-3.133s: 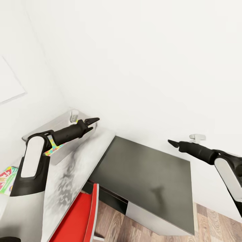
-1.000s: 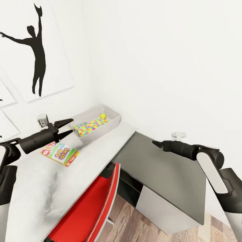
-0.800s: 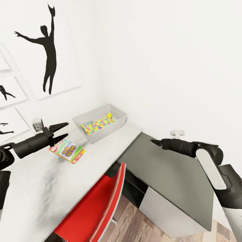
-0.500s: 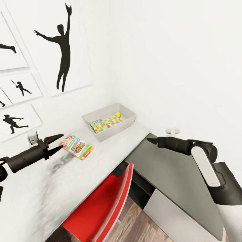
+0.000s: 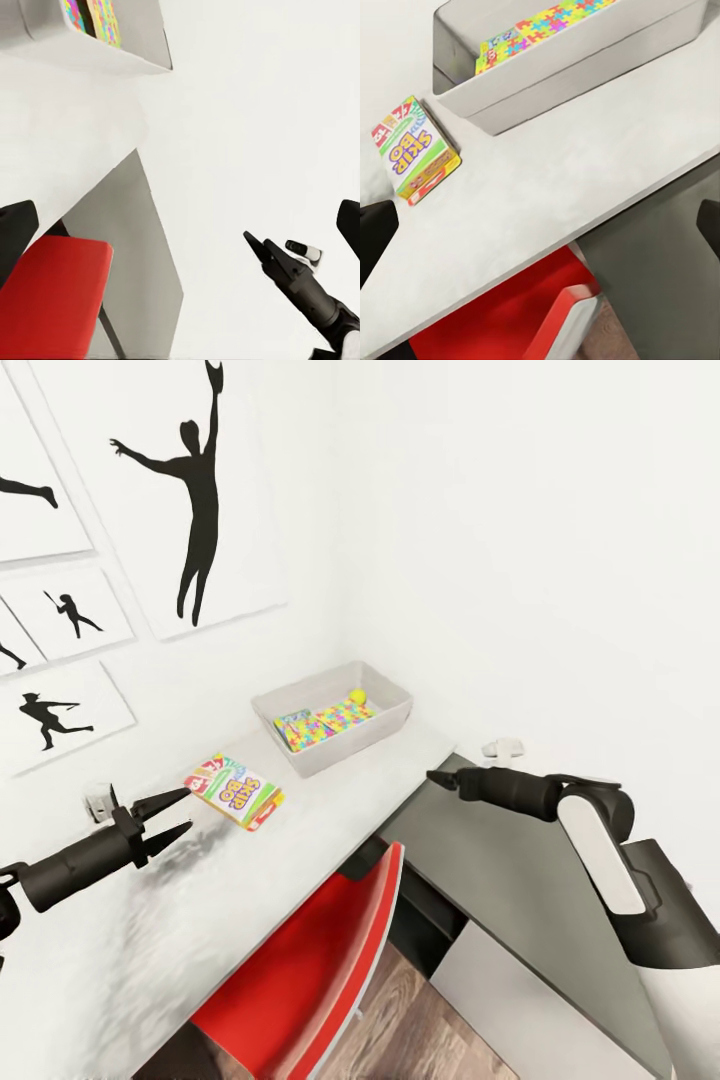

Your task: Put all the toys in the child's room - the three board games (two on the bed and one on the table), the two jigsaw puzzles on the table, and the tennis ball on the table - inside the toy box on the table in the child's room.

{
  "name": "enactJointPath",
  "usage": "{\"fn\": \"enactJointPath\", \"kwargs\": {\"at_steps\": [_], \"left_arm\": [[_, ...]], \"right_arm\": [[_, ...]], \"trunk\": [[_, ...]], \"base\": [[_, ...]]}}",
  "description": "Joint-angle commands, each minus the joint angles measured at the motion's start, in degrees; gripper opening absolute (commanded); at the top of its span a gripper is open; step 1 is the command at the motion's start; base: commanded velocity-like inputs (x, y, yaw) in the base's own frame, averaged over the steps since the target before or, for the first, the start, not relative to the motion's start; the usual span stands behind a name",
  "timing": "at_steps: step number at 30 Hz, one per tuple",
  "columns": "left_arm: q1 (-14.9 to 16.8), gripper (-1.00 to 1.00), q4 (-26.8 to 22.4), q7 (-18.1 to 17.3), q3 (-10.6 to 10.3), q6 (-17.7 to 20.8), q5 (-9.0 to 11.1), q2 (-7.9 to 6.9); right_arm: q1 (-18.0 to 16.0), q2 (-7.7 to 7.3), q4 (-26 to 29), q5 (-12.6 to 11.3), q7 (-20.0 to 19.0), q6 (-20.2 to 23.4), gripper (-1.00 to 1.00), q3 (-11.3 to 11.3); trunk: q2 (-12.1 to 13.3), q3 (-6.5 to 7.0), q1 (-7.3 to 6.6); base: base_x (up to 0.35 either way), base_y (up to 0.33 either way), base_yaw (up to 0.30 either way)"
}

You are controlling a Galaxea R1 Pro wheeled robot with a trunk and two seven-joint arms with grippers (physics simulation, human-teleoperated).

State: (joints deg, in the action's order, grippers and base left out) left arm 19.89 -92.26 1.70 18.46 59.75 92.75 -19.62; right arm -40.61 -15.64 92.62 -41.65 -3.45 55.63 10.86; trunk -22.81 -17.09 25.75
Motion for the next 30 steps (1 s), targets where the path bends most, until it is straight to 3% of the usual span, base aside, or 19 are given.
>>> {"fn": "enactJointPath", "kwargs": {"at_steps": [1, 7, 11, 20, 25, 30], "left_arm": [[-1.27, 1.0, -0.02, -0.38, 0.24, 0.25, 0.24, 0.01], [-3.25, 1.0, 0.05, -2.28, 0.49, 0.25, 0.14, -0.03], [-4.83, 1.0, 0.06, -2.3, 0.7, 0.25, -0.5, -0.08], [-5.29, 1.0, 0.06, -2.23, 0.76, 0.11, -0.68, -0.07], [-5.94, 1.0, 0.06, -2.23, 0.92, 0.06, -0.71, -0.16], [-6.48, 1.0, 0.06, -2.22, 2.04, 0.03, -0.73, -0.23]], "right_arm": [[-0.06, -0.02, 0.02, 0.42, -0.3, 0.11, 1.0, 0.16], [0.0, 0.03, 0.02, 0.37, -0.41, 0.26, 1.0, 0.4], [0.23, 1.03, 0.02, 0.42, -0.51, -0.18, 1.0, 0.86], [0.51, 1.33, 0.02, 0.43, -0.38, -3.24, 1.0, 3.3], [0.43, 1.55, 0.02, 0.45, -0.06, -3.69, 1.0, 3.58], [-0.02, 2.77, 0.02, 0.45, 5.43, -3.81, 1.0, 5.7]], "trunk": [[-0.11, -0.11, 0.03], [-0.11, -0.13, 0.03], [-0.11, -0.13, 0.03], [-0.11, -0.13, 0.03], [-0.11, -0.22, 0.03], [-0.11, -0.56, 0.03]], "base": [[0.0, 0.0, 0.003], [0.0, 0.0, 0.001], [0.0, 0.0, 0.0], [0.0, 0.0, 0.0], [0.0, 0.0, 0.071], [0.0, 0.0, 0.165]]}}
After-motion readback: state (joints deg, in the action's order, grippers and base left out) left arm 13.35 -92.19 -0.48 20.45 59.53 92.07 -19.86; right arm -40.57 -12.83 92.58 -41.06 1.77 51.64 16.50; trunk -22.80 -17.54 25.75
